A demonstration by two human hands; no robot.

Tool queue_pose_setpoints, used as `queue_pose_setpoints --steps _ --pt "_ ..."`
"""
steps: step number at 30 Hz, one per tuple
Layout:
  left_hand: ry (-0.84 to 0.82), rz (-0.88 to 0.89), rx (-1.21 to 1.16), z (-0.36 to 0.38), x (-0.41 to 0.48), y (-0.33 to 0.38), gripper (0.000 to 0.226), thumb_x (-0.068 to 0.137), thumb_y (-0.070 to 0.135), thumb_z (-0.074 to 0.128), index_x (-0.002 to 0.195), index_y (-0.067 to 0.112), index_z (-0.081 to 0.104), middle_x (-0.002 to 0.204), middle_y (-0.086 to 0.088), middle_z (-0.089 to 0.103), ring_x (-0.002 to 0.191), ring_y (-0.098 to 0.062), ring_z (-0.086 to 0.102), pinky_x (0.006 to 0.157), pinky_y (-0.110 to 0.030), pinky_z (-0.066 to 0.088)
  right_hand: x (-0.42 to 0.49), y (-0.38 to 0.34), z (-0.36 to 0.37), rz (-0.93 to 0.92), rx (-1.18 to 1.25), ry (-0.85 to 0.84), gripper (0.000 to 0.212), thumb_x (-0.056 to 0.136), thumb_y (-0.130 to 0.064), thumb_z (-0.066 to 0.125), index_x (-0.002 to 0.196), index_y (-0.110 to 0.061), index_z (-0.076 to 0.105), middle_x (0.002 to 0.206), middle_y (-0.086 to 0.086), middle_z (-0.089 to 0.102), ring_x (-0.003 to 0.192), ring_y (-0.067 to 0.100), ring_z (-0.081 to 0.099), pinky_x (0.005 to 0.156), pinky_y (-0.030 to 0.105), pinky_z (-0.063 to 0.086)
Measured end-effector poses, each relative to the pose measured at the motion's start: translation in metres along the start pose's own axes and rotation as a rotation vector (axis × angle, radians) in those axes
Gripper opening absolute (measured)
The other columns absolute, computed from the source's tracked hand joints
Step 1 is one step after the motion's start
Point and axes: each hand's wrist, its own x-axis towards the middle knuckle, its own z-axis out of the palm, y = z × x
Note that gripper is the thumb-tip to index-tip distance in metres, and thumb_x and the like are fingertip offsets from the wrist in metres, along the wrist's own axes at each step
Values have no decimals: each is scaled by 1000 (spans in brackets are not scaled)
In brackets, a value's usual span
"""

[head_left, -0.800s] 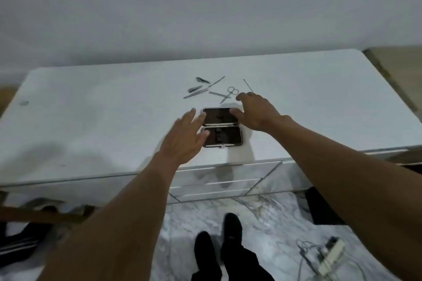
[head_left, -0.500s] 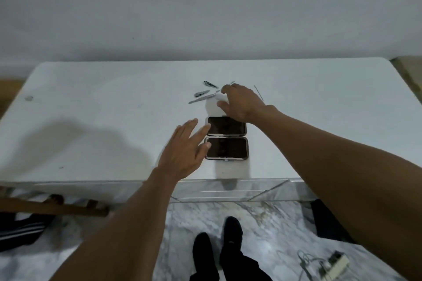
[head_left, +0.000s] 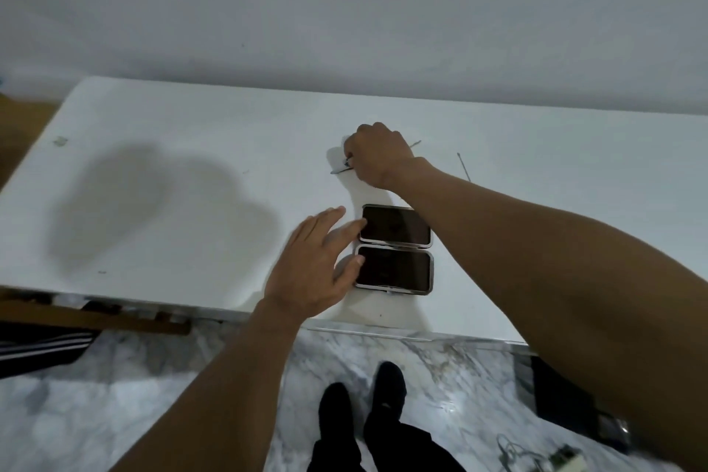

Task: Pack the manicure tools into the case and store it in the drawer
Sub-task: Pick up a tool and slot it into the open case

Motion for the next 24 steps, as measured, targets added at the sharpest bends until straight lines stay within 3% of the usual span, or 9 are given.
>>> queue_pose_setpoints --steps 3,8,13,17,21,24 --pt "5 -3 5 0 -1 -1 52 96 44 41 142 24 47 148 -8 45 137 -25 39 115 -38 28 6 -1 -2 -24 -15 16 24 91 -14 51 112 -7 62 116 13 59 112 34 52 84 41 44" --pt "12 7 10 -1 -1 -1 51 95 45 41 142 24 47 146 -8 46 136 -25 40 114 -38 30 5 -3 -8 10 60 67 12 88 -13 48 92 -5 57 100 15 64 97 34 56 68 34 35" --pt "19 12 9 0 -1 -2 51 95 44 42 141 23 48 144 -10 48 133 -26 43 110 -41 35 -23 0 -11 176 373 156 17 84 -18 54 97 -9 60 95 12 68 85 33 61 71 36 50" --pt "31 29 -15 -1 -2 -2 50 95 44 43 140 23 50 144 -10 49 134 -26 43 111 -39 33 -76 3 -16 352 681 236 30 85 -16 55 115 -18 58 87 6 67 77 24 60 73 29 46" --pt "36 32 -20 0 -3 -1 51 95 45 43 140 24 49 145 -10 48 135 -26 42 111 -41 33 -137 3 -9 478 879 258 8 83 -14 66 90 -11 67 72 8 69 63 19 65 71 36 59" --pt "19 26 -21 0 -4 -1 53 94 45 41 141 22 48 146 -12 47 136 -28 40 112 -44 31 -171 -3 3 552 929 247 12 80 -14 75 82 -6 67 77 17 72 62 21 67 65 33 61"
